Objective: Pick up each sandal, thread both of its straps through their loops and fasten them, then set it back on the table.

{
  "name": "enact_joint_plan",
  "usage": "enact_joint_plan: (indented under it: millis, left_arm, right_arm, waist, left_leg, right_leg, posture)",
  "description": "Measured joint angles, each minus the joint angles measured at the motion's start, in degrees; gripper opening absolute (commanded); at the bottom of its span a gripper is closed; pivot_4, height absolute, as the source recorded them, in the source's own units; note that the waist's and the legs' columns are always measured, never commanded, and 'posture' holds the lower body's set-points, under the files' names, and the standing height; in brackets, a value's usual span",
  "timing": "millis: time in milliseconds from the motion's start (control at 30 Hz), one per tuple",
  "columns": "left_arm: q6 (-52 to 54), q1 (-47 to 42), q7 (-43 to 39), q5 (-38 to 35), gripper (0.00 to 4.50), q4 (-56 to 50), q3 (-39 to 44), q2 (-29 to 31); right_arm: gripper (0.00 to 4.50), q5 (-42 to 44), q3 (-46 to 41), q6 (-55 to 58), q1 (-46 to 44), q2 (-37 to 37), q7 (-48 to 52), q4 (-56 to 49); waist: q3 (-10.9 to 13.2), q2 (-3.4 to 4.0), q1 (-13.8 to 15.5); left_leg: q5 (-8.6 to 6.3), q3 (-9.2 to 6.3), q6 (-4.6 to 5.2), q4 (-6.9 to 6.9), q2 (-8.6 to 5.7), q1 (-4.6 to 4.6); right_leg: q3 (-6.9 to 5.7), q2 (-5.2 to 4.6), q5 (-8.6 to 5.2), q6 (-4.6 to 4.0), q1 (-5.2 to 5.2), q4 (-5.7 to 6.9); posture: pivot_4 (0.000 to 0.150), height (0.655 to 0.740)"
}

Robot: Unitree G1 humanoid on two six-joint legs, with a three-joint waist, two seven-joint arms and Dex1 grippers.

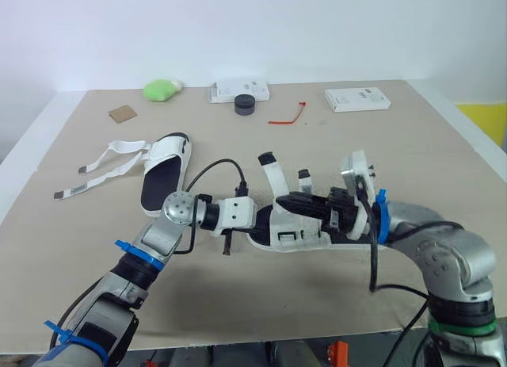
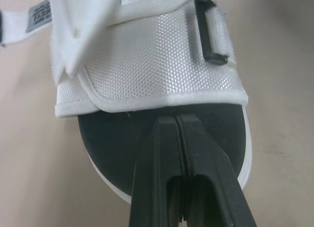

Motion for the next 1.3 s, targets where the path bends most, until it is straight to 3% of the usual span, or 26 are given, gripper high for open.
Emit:
enact_joint_plan:
  millis: [133,267,367,500,600,700,800,867,1067,1200,1300]
  left_arm:
    - [0.0,-0.17,-0.34,0.0,0.0,0.14,-0.32,-0.14]
    - [0.01,-0.22,-0.39,-0.03,0.0,0.51,-0.3,-0.19]
    - [0.12,-0.41,-0.48,-0.01,0.0,0.69,-0.33,-0.17]
    - [0.5,-0.48,-0.45,0.0,0.0,0.97,-0.27,-0.15]
    - [0.58,-0.47,-0.44,0.0,0.0,0.96,-0.25,-0.1]
    - [0.61,-0.4,-0.44,0.0,0.0,0.89,-0.36,-0.09]
    - [0.59,-0.27,-0.45,-0.01,0.0,0.68,-0.43,-0.09]
    - [0.58,-0.27,-0.46,0.0,0.0,0.44,-0.45,-0.09]
    - [0.58,-0.27,-0.49,0.0,0.0,0.37,-0.88,-0.09]
    - [0.57,-0.26,-0.85,0.0,0.0,0.33,-1.02,0.06]
    - [0.55,-0.2,-1.21,-0.04,0.0,-0.13,-1.27,-0.06]
  right_arm:
    - [0.06,-5.8,4.37,-9.11,1.43,-3.04,3.93,-0.43]
    - [0.06,-20.14,13.67,-25.27,1.08,-5.65,6.48,3.19]
    - [0.06,-31.94,18.62,-44.74,-0.04,-6.35,7.2,10.16]
    - [0.06,-41.28,21.24,-68.23,-1.98,-7.25,6.76,18.2]
    - [1.07,-46.55,22.55,-84.94,-4.47,-8.09,4.92,26.21]
    - [2.34,-47.4,22.56,-93.66,-6.42,-9.22,3.26,30.8]
    - [3.83,-47.26,22.74,-95.94,-6.8,-10.13,3.28,31.43]
    - [4.41,-46.88,22.77,-95.41,-7.24,-10.57,3.35,30.96]
    - [4.41,-40.22,22.16,-82.64,-11.27,-15.27,8.49,29.97]
    - [4.41,-38.19,16.55,-78.28,-18.48,-20.76,10.73,32.79]
    - [4.41,-31.13,12.72,-64.76,-16.84,-24.63,13.44,28.97]
  waist:
    - [0.01,-0.01,-0.23]
    - [0.01,-0.03,-0.22]
    - [0.02,-0.07,-0.23]
    - [0.05,-0.23,-0.24]
    - [0.06,-0.26,-0.23]
    - [0.04,-0.32,-0.18]
    - [0.02,-0.37,-0.11]
    - [0.01,-0.38,-0.06]
    - [0.08,-0.34,-0.04]
    - [0.08,-0.36,-0.05]
    - [0.06,-0.36,0.06]
  left_leg:
    - [0.0,0.02,0.0,-0.07,0.02,0.11]
    - [0.0,0.01,0.0,-0.11,0.05,0.21]
    - [0.0,0.13,-0.01,-0.1,0.05,0.29]
    - [0.01,0.18,-0.02,-0.11,0.06,0.56]
    - [0.05,0.27,-0.08,-0.09,0.06,0.66]
    - [0.08,0.37,-0.12,-0.07,0.04,0.73]
    - [0.08,0.42,-0.12,-0.07,0.03,0.74]
    - [0.08,0.43,-0.12,-0.07,0.02,0.74]
    - [0.08,0.55,-0.11,0.03,-0.02,0.74]
    - [0.08,0.56,-0.11,0.03,-0.02,0.76]
    - [0.08,0.51,-0.1,-0.15,0.0,0.73]
  right_leg:
    - [0.06,0.06,0.02,-0.04,0.01,0.01]
    - [0.04,0.11,0.01,-0.13,0.05,0.02]
    - [0.13,0.1,0.03,-0.1,0.1,0.01]
    - [0.17,0.1,-0.05,-0.3,0.33,0.01]
    - [0.28,0.09,-0.01,-0.32,0.4,0.01]
    - [0.46,0.08,0.03,-0.29,0.49,0.01]
    - [0.54,0.06,0.01,-0.28,0.53,-0.01]
    - [0.55,0.05,0.01,-0.27,0.56,-0.02]
    - [0.69,-0.04,0.09,-0.24,0.56,-0.02]
    - [0.68,-0.05,0.08,-0.25,0.55,-0.03]
    - [0.66,-0.03,-0.04,-0.31,0.53,-0.02]
  posture:
    - [0.15,0.74]
    - [0.15,0.74]
    - [0.15,0.74]
    - [0.15,0.74]
    - [0.15,0.74]
    - [0.15,0.74]
    - [0.15,0.74]
    - [0.15,0.74]
    - [0.15,0.74]
    - [0.15,0.74]
    - [0.15,0.74]
